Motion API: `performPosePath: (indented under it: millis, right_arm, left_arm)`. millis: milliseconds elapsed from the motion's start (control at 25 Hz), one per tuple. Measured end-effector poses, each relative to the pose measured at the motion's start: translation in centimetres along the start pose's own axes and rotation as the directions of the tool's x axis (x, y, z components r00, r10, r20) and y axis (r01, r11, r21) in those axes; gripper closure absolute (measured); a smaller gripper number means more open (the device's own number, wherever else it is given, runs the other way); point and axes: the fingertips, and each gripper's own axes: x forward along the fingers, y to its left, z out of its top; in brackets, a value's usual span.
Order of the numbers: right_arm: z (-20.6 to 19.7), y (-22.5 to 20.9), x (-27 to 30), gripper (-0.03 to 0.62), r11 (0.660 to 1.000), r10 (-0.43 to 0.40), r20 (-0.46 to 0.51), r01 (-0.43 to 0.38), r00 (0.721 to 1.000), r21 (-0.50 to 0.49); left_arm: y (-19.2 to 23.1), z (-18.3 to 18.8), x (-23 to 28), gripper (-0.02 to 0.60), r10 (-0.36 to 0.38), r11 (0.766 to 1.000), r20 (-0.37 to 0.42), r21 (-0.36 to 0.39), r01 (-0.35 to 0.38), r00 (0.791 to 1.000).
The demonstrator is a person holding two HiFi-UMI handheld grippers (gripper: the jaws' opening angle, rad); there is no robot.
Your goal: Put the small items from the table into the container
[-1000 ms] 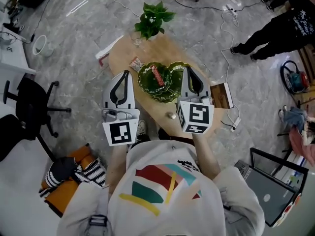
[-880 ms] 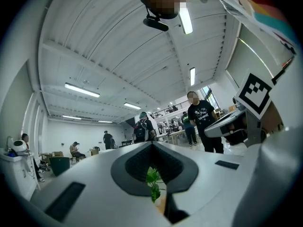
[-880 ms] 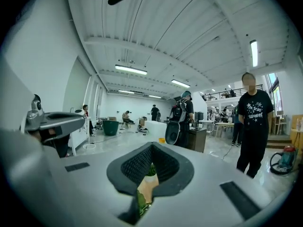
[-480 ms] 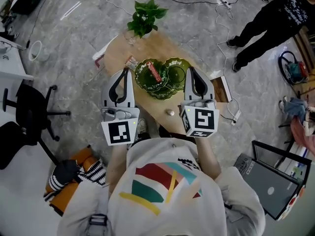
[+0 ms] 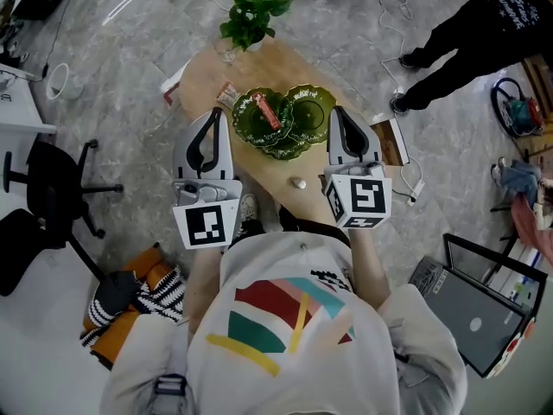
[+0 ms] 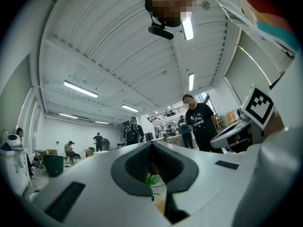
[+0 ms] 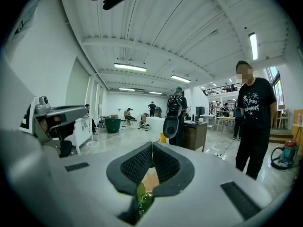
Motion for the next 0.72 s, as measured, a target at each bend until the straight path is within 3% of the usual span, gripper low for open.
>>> performPosePath:
  millis: [120,200,240,280,360,480,600,720]
  right_arm:
    - [-2.5,-0.9,-0.1,0.579,1.000,-0.023,-0.073,0.022,0.997,-0.021]
    - [-5.2,-0.7,0.0,0.572,1.000,0.018,-0.154,-0.017,0.988,0.007]
    - [-7.0,-0.3,0.1,0.497,0.998,0.051,-0.206,-0.045,0.977,0.033]
    - [-8.8,0.2,0.0,0.346,0.996,0.080,-0.258,-0.070,0.963,0.048]
    - [-12.3,1.2,-0.8,0.329,0.994,0.107,-0.351,-0.106,0.930,0.022]
    - [-18.4,2.3,-3.0,0.329,0.989,0.116,-0.494,-0.148,0.862,-0.026]
    - [-26.1,3.3,-4.7,0.330,0.988,0.135,-0.609,-0.150,0.781,0.027]
    - [-34.5,4.2,-5.8,0.330,0.987,0.154,-0.724,-0.144,0.672,0.076]
  left_arm:
    - [-0.7,-0.7,0.3,0.574,-0.023,1.000,-0.025,0.002,0.024,0.999]
    - [-1.2,-1.4,0.6,0.574,-0.041,0.999,-0.046,-0.006,0.041,0.998]
    - [-1.5,-1.8,0.8,0.574,-0.050,0.999,-0.058,-0.015,0.049,0.997]
    - [-1.9,-2.3,0.9,0.574,-0.059,0.998,-0.070,-0.024,0.058,0.996]
    - [-2.5,-3.3,0.9,0.573,-0.085,0.996,-0.103,-0.037,0.081,0.991]
    - [-3.7,-4.9,0.8,0.574,-0.130,0.991,-0.142,-0.039,0.126,0.981]
    - [-5.1,-6.8,0.6,0.574,-0.179,0.984,-0.172,-0.052,0.172,0.969]
    - [-6.6,-9.2,-0.1,0.573,-0.220,0.975,-0.197,-0.074,0.210,0.955]
